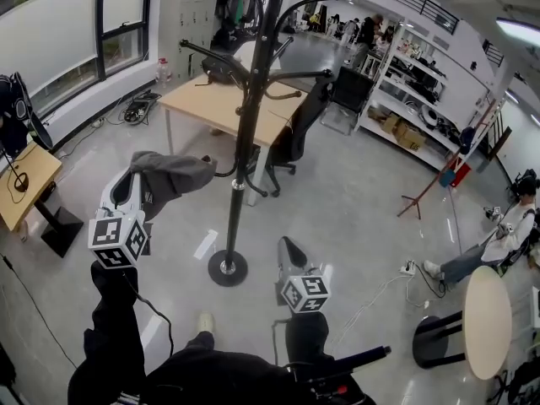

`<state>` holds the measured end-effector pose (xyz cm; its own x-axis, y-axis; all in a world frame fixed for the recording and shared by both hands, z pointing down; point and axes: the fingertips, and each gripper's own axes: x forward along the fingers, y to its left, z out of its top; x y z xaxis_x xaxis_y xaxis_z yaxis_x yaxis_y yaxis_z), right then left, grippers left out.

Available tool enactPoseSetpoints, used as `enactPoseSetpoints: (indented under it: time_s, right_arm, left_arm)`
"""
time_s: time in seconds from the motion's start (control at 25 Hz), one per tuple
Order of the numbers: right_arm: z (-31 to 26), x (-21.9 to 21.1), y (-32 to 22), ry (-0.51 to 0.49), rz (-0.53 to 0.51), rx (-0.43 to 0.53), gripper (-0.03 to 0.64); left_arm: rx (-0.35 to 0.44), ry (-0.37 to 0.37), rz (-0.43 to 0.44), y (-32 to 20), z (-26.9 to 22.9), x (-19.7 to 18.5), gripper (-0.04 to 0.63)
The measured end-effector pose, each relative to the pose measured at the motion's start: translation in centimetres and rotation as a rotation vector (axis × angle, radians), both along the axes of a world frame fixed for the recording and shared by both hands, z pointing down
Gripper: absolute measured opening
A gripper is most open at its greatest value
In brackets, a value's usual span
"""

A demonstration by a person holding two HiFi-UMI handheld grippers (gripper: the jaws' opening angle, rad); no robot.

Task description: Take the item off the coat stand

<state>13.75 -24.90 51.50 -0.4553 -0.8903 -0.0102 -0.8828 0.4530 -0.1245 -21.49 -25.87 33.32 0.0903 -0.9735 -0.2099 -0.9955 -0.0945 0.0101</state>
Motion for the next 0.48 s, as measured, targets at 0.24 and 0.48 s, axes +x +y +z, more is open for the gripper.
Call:
enactPoseSetpoints:
  time_s: [0.24, 0.48]
  right_arm:
    - [0.2, 0.9, 1.5, 0.009, 0.002, -0.003, 0.002]
    - [0.1, 1.2, 2.7, -0.001, -0.007, -0.002, 0.002]
  left_arm:
    - [-0.026, 0.007, -0.006, 1.8, 2.3, 1.0, 0.017]
    - [-0.039, 0.0, -0.01, 3.5, 4.3, 2.3, 0.017]
